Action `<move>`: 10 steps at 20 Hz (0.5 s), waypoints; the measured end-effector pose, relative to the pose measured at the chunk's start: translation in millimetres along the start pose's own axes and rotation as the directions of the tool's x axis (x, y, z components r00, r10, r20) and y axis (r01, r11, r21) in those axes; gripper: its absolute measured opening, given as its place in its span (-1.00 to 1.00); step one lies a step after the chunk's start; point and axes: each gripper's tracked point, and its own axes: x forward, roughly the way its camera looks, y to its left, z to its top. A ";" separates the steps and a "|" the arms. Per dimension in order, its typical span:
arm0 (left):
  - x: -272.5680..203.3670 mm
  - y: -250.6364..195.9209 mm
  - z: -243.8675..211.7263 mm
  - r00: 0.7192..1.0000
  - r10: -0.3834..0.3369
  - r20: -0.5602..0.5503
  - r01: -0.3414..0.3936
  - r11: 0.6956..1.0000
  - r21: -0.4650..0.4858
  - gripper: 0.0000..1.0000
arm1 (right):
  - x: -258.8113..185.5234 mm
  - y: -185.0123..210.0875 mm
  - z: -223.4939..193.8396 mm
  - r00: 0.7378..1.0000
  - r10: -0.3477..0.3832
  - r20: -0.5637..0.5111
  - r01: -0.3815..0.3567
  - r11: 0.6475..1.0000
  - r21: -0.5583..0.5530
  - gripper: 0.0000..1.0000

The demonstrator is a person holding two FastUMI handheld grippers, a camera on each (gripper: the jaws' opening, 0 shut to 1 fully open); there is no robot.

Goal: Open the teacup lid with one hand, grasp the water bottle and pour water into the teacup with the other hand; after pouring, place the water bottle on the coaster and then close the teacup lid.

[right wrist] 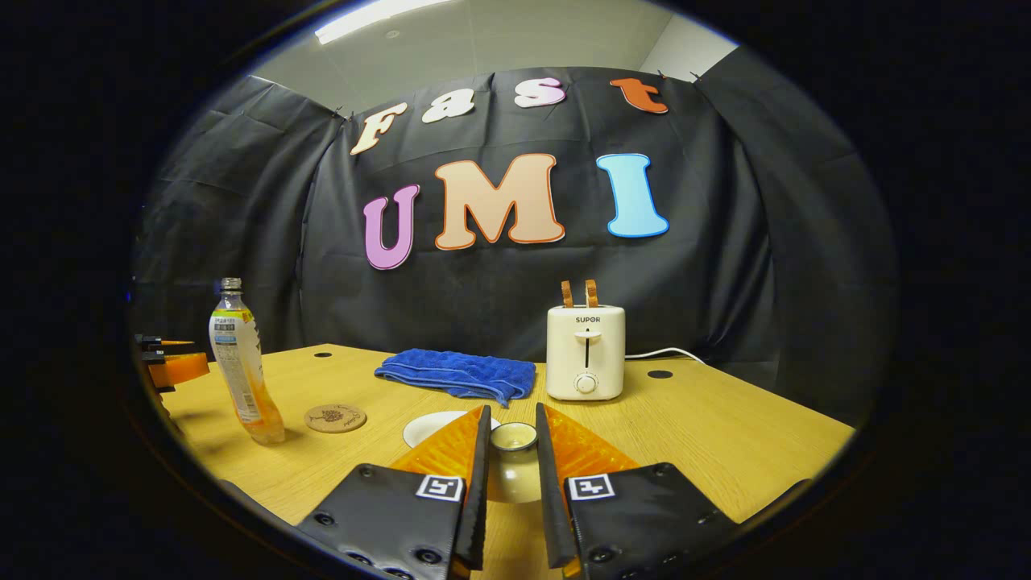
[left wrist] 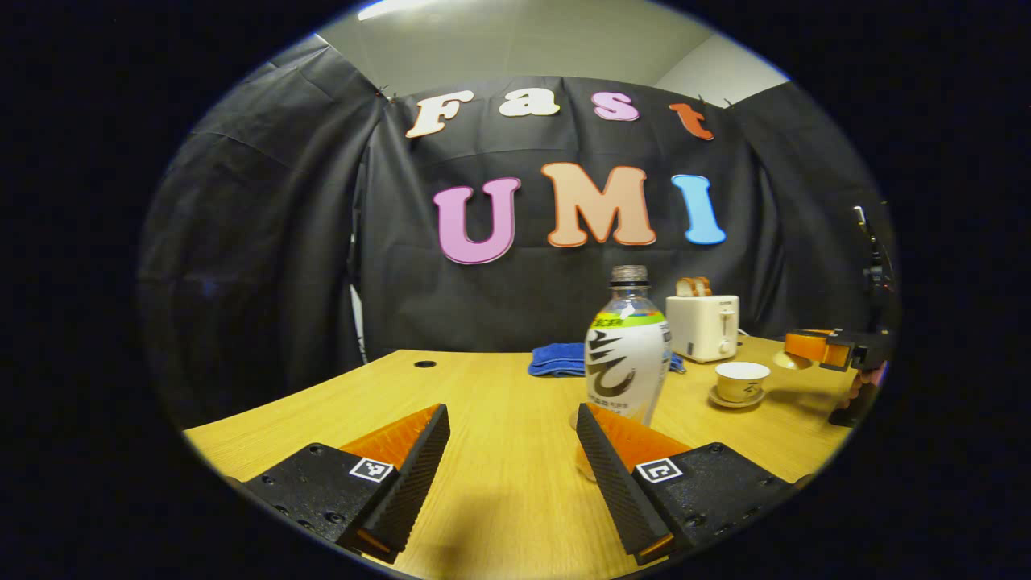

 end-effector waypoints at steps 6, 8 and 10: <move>2.8 -26.4 -1.0 0.991 -0.135 -0.006 0.135 0.991 -0.006 0.84 | -8.2 -7.9 1.3 1.000 -0.005 0.003 0.005 1.000 0.000 -0.34; 6.6 -32.3 -1.0 0.989 -0.150 -0.008 0.150 0.989 -0.009 0.85 | -9.5 -9.7 1.6 1.000 -0.002 0.002 0.002 1.000 0.000 -0.34; 12.5 -41.4 -1.5 0.985 -0.170 -0.015 0.170 0.985 -0.012 0.85 | -11.2 -10.3 1.7 1.000 0.004 0.002 -0.004 1.000 0.000 -0.33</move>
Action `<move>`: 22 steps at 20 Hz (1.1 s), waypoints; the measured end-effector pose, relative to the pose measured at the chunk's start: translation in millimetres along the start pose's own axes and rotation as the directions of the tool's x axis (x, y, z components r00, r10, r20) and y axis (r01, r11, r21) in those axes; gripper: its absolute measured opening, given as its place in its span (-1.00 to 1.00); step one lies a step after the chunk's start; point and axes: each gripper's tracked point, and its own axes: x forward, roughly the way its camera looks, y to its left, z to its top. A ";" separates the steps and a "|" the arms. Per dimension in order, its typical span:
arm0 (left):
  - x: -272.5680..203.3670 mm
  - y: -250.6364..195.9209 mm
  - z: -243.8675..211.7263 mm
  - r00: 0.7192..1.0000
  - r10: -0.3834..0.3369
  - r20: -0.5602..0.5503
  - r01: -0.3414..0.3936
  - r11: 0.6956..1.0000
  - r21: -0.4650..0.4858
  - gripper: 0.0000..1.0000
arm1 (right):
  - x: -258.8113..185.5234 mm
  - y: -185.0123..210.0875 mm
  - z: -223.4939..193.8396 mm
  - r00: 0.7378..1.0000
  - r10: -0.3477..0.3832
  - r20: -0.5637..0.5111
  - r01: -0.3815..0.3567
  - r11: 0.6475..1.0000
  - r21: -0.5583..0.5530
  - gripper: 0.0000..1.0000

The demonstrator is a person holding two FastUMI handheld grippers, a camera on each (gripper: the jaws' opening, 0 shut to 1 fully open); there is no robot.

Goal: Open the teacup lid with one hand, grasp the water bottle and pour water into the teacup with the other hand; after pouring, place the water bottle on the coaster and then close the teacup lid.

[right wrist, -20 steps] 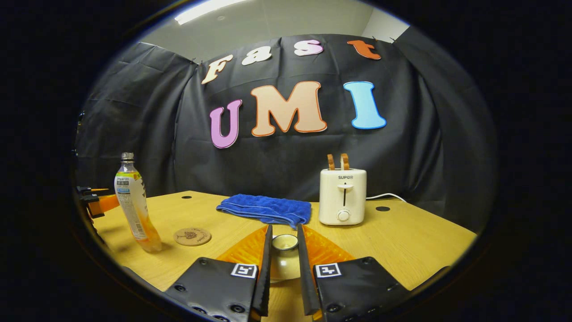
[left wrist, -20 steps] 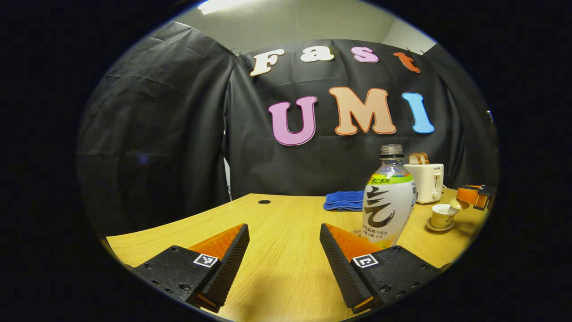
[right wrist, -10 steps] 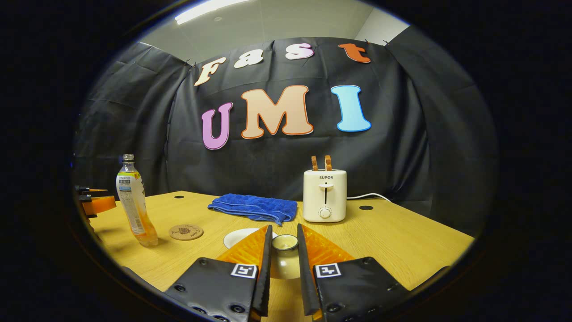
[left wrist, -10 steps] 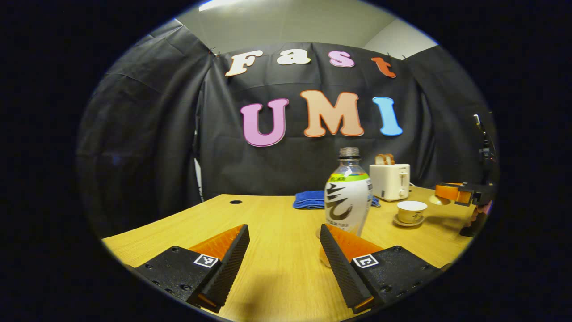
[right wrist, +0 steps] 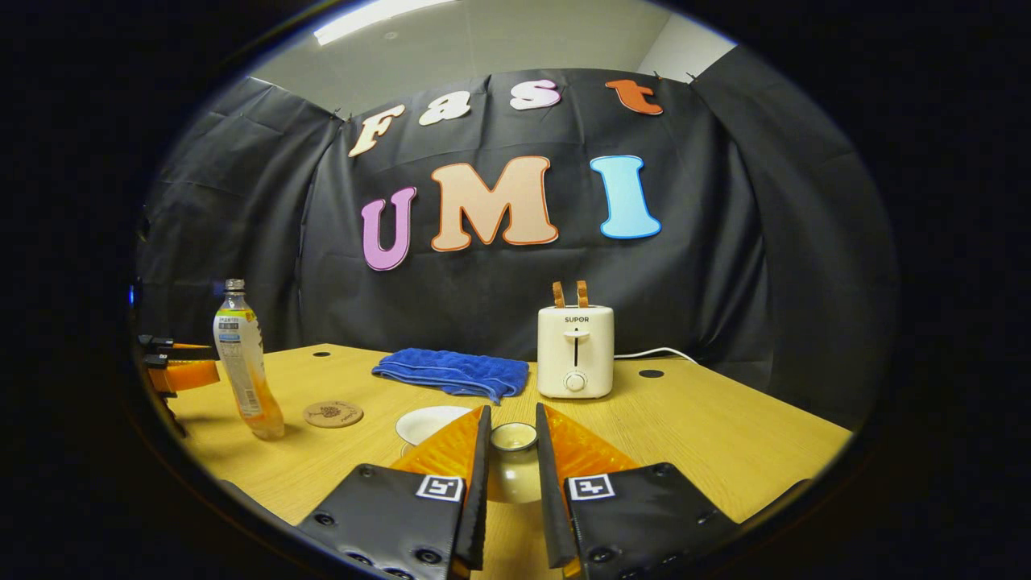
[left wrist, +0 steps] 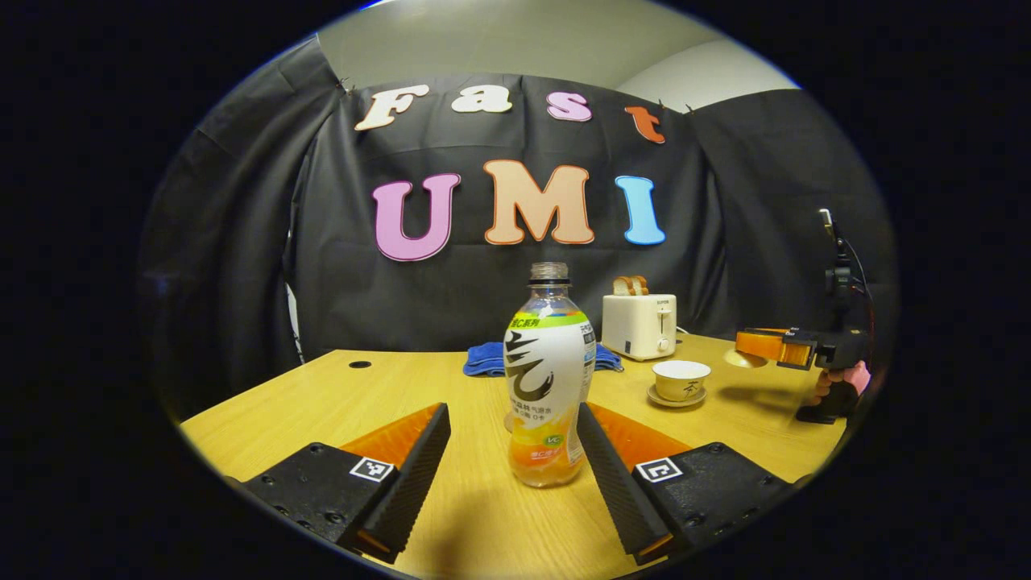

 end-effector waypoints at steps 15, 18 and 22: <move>67.4 -16.4 -20.2 0.991 0.027 -0.127 -0.031 0.999 -0.026 0.82 | -5.8 -23.5 0.4 0.999 -0.034 -0.001 0.034 0.999 -0.002 -0.34; 73.3 -13.1 -29.4 0.982 0.067 -0.175 -0.070 0.998 -0.009 0.43 | -6.1 -25.6 1.1 0.999 -0.038 0.000 0.038 0.999 -0.002 -0.34; 73.5 -16.0 -28.9 0.981 0.066 -0.183 -0.066 0.998 0.005 0.27 | -6.0 -29.5 1.5 0.999 -0.047 0.001 0.047 0.999 -0.002 -0.34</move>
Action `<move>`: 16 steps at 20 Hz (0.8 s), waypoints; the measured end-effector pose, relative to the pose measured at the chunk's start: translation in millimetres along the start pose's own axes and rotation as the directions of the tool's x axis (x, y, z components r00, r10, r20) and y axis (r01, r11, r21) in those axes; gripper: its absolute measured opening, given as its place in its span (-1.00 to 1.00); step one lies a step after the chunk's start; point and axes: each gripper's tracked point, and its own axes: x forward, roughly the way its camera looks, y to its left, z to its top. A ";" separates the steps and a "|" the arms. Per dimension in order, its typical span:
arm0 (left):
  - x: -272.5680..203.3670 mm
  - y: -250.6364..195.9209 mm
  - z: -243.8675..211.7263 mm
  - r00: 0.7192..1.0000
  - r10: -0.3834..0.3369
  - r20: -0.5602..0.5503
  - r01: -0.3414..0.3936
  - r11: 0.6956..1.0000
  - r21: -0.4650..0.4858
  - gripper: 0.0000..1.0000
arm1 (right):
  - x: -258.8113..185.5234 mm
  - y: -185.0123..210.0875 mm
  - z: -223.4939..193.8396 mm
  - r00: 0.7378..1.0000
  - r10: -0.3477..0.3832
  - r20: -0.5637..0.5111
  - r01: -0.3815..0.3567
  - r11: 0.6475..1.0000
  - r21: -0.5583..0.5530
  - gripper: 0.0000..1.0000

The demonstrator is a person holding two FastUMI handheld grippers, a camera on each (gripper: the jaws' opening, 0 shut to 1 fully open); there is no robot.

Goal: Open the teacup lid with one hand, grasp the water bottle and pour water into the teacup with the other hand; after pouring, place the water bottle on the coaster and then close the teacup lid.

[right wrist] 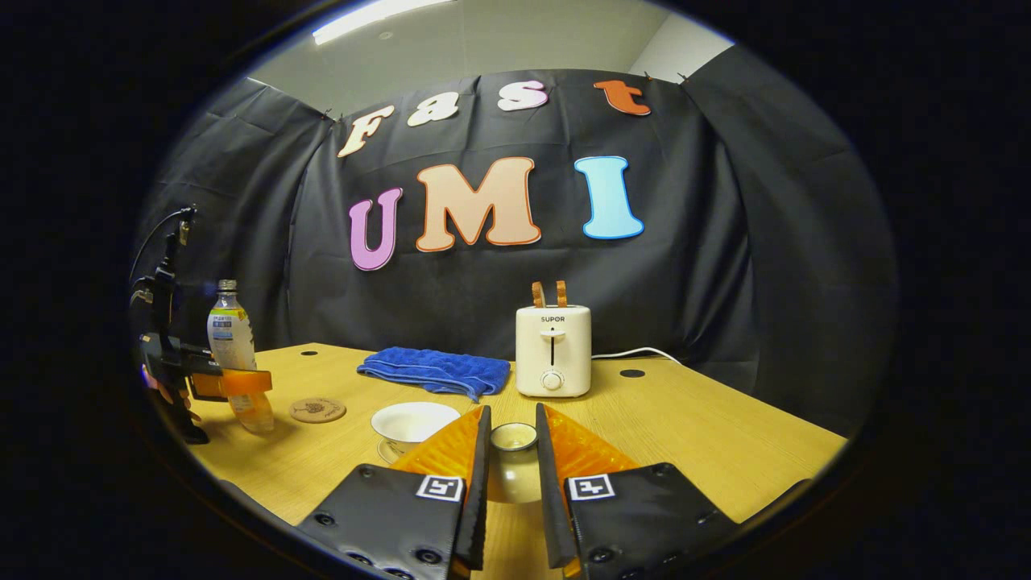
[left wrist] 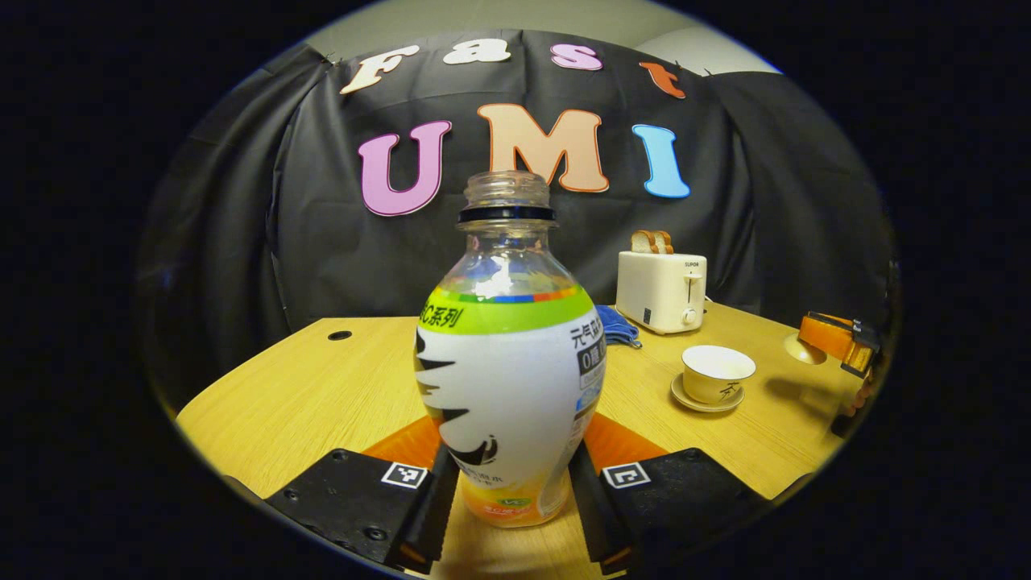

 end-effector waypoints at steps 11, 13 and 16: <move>20.7 -15.4 29.8 0.997 0.071 0.002 -0.070 0.975 0.209 0.00 | 2.8 -29.9 2.1 0.998 -0.068 0.006 0.068 0.998 -0.003 -0.34; 26.7 -17.3 39.8 0.995 0.097 0.003 -0.093 0.945 0.313 0.00 | 3.0 -36.2 2.5 0.997 -0.082 0.007 0.082 0.997 -0.004 -0.34; 40.1 -20.5 51.2 0.992 0.122 -0.011 -0.101 0.865 0.491 0.00 | 3.4 -43.6 2.7 0.995 -0.096 0.007 0.096 0.995 -0.005 -0.34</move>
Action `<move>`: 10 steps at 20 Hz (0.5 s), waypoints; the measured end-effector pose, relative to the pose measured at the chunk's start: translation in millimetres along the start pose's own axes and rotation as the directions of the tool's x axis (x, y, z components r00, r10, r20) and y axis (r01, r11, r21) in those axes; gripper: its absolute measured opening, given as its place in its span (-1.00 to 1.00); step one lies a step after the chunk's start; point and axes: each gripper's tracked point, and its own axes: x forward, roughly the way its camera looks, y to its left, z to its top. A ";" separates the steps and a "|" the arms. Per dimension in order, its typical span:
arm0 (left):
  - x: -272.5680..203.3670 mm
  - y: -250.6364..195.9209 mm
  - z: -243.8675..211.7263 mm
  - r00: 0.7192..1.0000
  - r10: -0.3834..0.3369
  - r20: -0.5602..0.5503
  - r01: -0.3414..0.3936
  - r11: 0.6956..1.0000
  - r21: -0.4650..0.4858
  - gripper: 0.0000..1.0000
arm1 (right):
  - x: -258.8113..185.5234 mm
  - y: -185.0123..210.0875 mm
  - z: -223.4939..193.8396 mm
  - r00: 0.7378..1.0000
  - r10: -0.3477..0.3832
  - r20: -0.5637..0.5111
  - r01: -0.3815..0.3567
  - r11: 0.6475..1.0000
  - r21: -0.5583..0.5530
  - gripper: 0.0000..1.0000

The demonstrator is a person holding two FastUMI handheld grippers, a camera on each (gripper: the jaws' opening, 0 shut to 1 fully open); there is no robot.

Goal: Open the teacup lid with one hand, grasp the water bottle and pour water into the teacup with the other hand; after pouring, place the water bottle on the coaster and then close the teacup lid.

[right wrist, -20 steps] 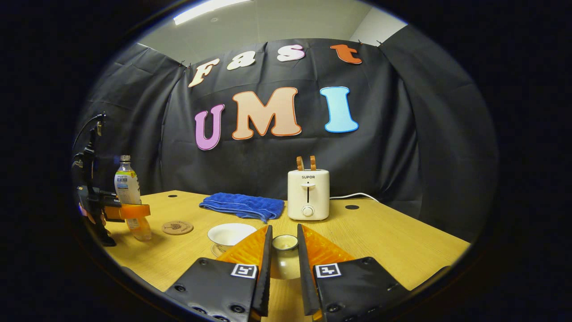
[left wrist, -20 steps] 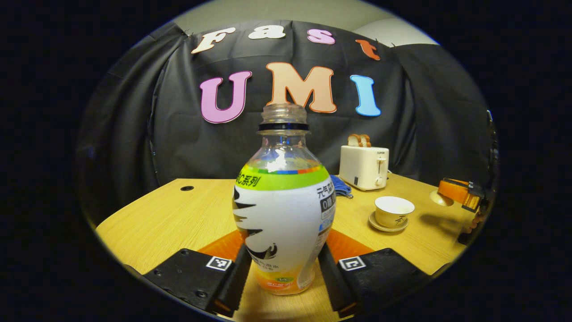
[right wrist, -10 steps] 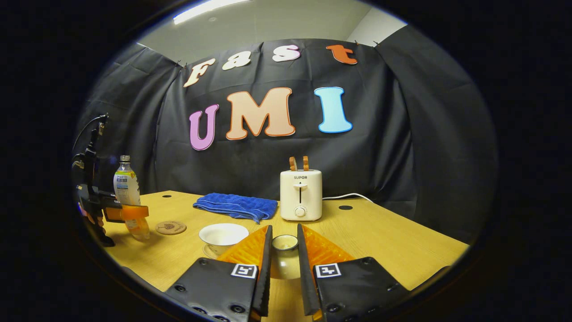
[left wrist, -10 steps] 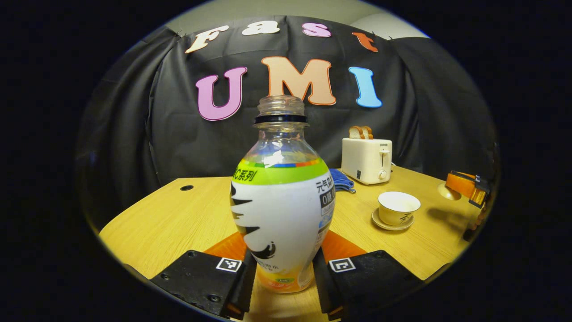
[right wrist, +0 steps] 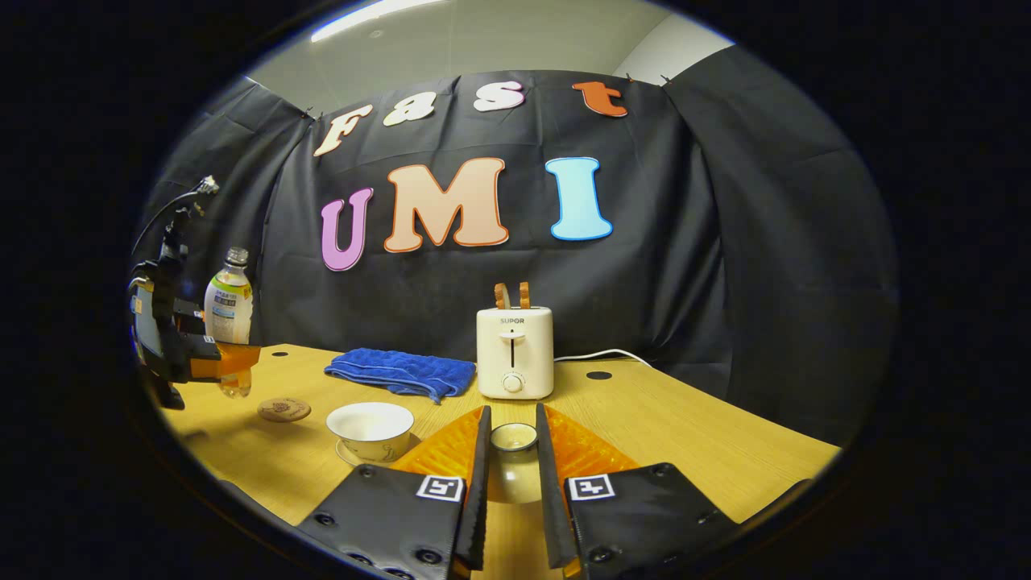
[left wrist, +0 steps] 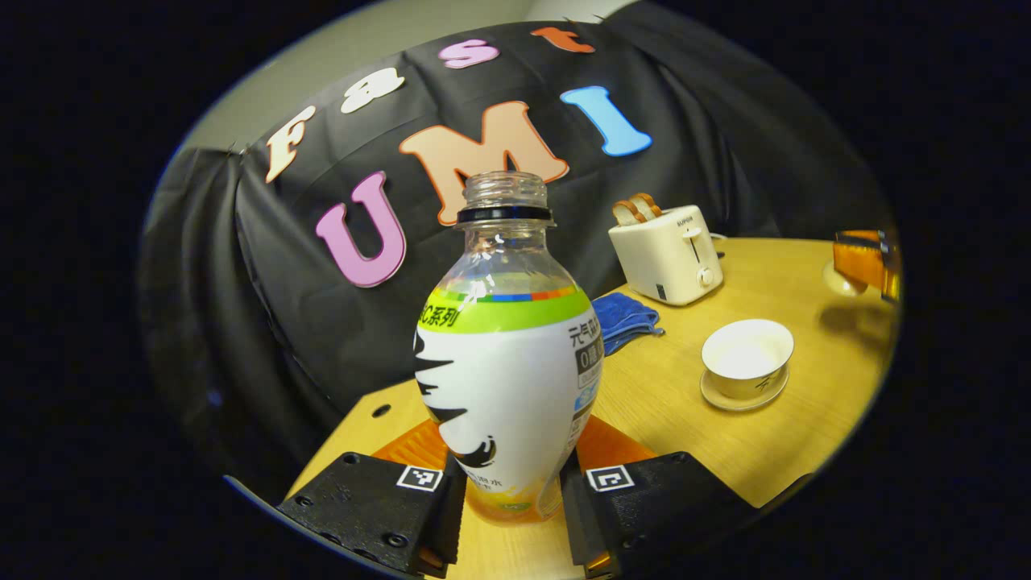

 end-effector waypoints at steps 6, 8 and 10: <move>19.3 -18.6 12.7 0.999 -0.007 -0.043 0.022 0.931 0.363 0.00 | 1.4 -10.5 0.8 1.000 -0.021 0.001 0.021 1.000 -0.001 -0.35; 18.2 -26.6 9.7 0.998 -0.009 -0.059 0.034 0.894 0.446 0.00 | 1.9 -13.9 1.6 1.000 -0.028 0.002 0.028 1.000 -0.001 -0.34; 23.3 -32.1 7.1 0.997 -0.011 -0.080 0.051 0.859 0.509 -0.02 | 2.9 -16.7 1.4 0.999 -0.034 0.002 0.034 0.999 -0.001 -0.34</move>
